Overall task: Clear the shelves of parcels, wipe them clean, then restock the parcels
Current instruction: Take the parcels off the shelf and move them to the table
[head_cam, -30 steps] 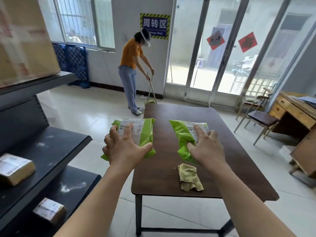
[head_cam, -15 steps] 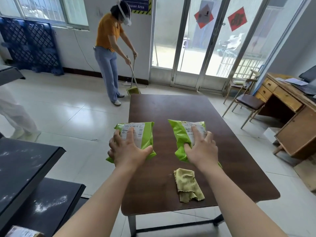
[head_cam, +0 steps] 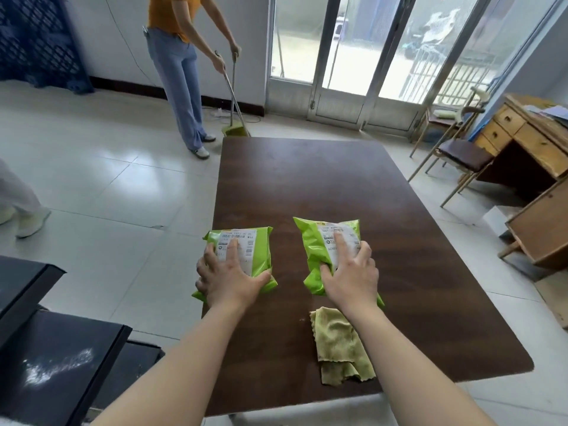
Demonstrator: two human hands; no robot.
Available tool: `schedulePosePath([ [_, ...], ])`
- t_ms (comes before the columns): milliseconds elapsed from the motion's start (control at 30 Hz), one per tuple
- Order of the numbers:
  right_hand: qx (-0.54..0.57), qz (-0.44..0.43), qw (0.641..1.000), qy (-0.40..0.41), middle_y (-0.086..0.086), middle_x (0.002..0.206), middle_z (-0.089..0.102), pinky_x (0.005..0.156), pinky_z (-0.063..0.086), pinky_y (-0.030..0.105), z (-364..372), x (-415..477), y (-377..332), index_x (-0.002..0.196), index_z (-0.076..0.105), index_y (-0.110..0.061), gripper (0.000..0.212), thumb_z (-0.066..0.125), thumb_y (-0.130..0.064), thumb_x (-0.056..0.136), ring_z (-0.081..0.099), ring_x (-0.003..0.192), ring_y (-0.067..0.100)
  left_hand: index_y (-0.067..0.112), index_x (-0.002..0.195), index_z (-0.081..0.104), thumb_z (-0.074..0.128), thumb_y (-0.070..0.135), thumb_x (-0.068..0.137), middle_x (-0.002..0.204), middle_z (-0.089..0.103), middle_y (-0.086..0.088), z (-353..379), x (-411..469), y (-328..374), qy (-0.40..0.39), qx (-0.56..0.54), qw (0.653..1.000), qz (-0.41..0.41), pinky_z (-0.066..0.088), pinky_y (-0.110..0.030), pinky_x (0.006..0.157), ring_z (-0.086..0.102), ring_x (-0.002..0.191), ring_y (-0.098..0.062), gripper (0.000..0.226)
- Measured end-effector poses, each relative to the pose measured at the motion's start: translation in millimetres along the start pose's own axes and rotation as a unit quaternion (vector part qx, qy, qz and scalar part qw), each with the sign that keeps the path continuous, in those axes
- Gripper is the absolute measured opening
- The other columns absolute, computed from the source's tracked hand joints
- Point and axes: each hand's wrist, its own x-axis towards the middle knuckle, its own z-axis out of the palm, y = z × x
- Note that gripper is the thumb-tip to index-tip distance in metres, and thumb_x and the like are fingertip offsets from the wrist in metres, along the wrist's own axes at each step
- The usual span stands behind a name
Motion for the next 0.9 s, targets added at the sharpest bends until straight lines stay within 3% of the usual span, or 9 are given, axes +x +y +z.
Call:
schedulePosePath([
  [467, -0.016, -0.048, 0.997, -0.060, 0.018, 0.150, 0.015, 0.108, 0.030, 0.044, 86.1, 84.3, 27.6, 0.152, 0.013, -0.036, 0.077, 0.052, -0.051, 0.088, 0.037, 0.128, 0.037, 0.036, 0.146, 0.021, 0.067, 0.074, 0.062, 0.149, 0.000, -0.005, 104.8, 43.3, 2.3, -0.021, 0.022, 0.997, -0.075, 0.020, -0.057, 0.110, 0.005, 0.138, -0.036, 0.103],
  [900, -0.038, -0.041, 0.995, -0.086, 0.020, 0.150, 0.012, 0.108, 0.029, 0.045, 144.9, 105.0, 38.1, 0.152, 0.009, -0.036, 0.078, 0.052, -0.053, 0.089, 0.036, 0.127, 0.036, 0.041, 0.145, 0.013, 0.060, 0.079, 0.065, 0.149, -0.004, -0.009, 146.6, 58.2, -14.6, -0.023, 0.103, 0.993, -0.057, 0.020, -0.054, 0.109, -0.002, 0.138, -0.036, 0.100],
])
